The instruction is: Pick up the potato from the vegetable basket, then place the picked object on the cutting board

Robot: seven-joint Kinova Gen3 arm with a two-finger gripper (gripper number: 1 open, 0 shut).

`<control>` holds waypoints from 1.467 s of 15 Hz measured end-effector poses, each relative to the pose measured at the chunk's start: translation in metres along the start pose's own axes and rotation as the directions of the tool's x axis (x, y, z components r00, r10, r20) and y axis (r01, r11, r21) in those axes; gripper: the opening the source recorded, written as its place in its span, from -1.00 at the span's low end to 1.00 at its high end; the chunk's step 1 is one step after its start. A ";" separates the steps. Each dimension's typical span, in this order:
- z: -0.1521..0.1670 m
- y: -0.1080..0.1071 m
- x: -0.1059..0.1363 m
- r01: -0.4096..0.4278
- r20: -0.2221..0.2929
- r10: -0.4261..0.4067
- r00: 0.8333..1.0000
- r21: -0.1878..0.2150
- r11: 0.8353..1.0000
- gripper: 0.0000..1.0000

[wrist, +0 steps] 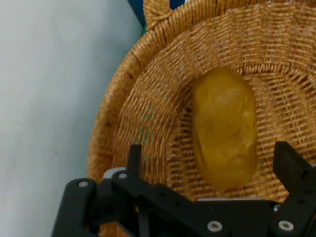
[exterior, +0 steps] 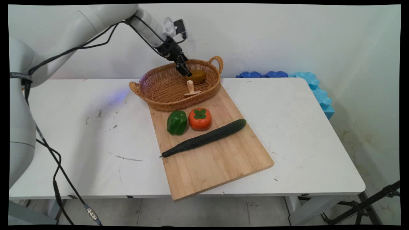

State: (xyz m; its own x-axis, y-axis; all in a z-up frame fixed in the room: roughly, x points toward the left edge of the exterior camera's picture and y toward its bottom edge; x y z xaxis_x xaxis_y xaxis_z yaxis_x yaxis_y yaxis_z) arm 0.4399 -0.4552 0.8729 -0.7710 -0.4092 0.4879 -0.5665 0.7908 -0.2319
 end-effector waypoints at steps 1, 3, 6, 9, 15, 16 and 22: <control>0.006 0.000 0.002 0.000 0.002 0.000 1.000 -0.006 1.000 1.00; 0.013 0.000 0.005 0.002 0.004 -0.001 1.000 -0.014 1.000 1.00; 0.026 0.001 0.008 0.004 0.009 -0.004 1.000 -0.028 1.000 1.00; 0.035 0.001 0.011 0.009 0.012 -0.008 1.000 -0.035 0.999 1.00; 0.044 0.002 0.012 0.025 0.023 -0.024 0.999 -0.042 0.999 -1.00; 0.044 0.002 0.010 0.029 0.025 -0.028 0.999 -0.042 0.999 -1.00; 0.033 0.003 0.007 0.055 0.021 -0.055 0.998 -0.019 0.998 -1.00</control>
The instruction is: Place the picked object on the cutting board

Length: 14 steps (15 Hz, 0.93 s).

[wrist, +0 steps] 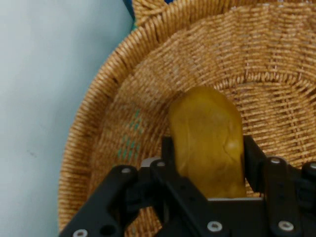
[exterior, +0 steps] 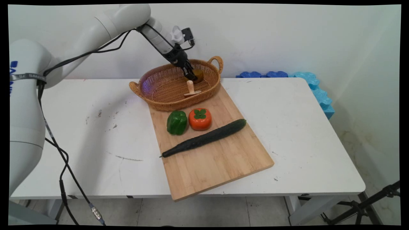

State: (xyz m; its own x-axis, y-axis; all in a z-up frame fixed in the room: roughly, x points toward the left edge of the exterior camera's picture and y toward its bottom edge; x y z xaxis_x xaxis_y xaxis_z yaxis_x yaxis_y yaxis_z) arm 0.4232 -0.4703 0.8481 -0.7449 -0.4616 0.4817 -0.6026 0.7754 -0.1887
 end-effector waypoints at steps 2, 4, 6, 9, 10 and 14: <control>-0.006 0.001 0.002 0.008 -0.006 -0.008 1.000 0.014 1.000 -1.00; -0.015 0.003 0.005 0.019 -0.014 -0.019 1.000 0.034 0.999 -1.00; -0.030 0.008 0.010 0.037 -0.025 -0.035 0.999 0.060 0.998 -1.00; -0.051 0.021 0.019 0.070 -0.047 -0.066 0.997 0.091 0.993 -1.00; -0.058 0.026 0.021 0.081 -0.054 -0.076 0.996 0.098 0.992 -1.00; -0.078 0.047 0.032 0.125 -0.078 -0.117 0.990 0.113 0.986 -1.00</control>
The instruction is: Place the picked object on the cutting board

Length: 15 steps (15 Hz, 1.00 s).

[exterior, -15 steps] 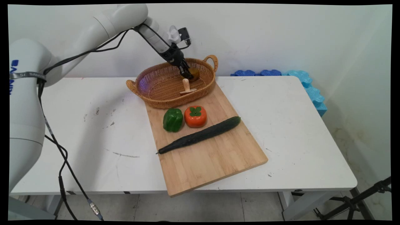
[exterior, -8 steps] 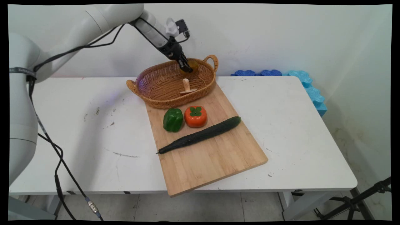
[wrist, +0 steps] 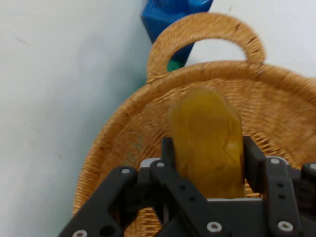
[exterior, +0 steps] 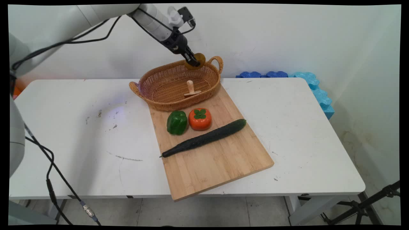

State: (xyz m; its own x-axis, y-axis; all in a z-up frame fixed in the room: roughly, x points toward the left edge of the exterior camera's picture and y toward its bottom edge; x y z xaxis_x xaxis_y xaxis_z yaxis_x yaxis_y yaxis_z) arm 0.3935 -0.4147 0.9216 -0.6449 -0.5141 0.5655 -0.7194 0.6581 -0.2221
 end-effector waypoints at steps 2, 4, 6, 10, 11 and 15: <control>-0.011 0.016 0.005 0.030 -0.008 -0.030 1.000 0.002 1.000 -1.00; -0.020 0.034 0.010 0.066 -0.013 -0.066 0.998 -0.003 0.998 -1.00; -0.026 0.052 0.014 0.105 -0.013 -0.105 0.994 -0.012 0.994 -1.00; -0.028 0.086 0.019 0.184 -0.007 -0.184 0.983 -0.036 0.982 -1.00; -0.027 0.095 0.020 0.203 -0.003 -0.204 0.979 -0.042 0.978 -1.00; -0.017 0.121 0.020 0.262 0.012 -0.262 0.965 -0.059 0.963 -1.00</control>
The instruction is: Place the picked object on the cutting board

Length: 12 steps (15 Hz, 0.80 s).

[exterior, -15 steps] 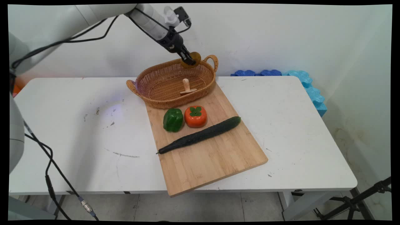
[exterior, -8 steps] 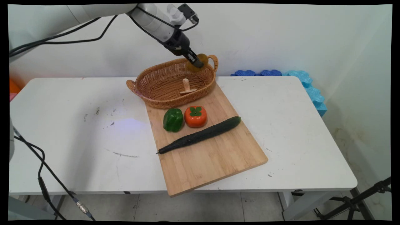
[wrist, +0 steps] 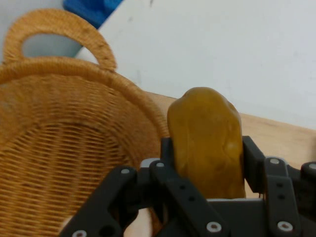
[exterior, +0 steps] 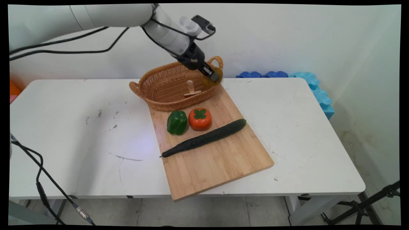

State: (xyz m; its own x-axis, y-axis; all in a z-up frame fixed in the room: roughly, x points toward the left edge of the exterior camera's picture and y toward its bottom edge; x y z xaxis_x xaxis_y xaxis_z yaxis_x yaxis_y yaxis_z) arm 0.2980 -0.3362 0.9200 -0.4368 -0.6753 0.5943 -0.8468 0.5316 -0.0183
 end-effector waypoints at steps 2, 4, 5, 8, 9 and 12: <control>0.007 0.010 -0.003 0.027 0.006 -0.027 1.000 -0.007 1.000 -1.00; 0.015 0.018 -0.007 0.049 0.011 -0.049 0.999 -0.012 0.999 -1.00; 0.019 0.022 -0.008 0.061 0.014 -0.061 0.998 -0.014 0.998 -1.00; 0.032 0.032 -0.015 0.100 0.027 -0.100 0.995 -0.016 0.995 -1.00; 0.036 0.035 -0.017 0.113 0.032 -0.112 0.993 -0.016 0.993 -1.00; 0.048 0.042 -0.023 0.149 0.042 -0.148 0.988 -0.015 0.989 -1.00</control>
State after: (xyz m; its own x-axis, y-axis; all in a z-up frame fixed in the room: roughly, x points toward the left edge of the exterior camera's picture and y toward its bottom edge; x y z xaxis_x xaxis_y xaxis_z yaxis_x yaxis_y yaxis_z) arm 0.2580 -0.3228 0.8672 -0.3193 -0.7674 0.5560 -0.8978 0.4328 0.0818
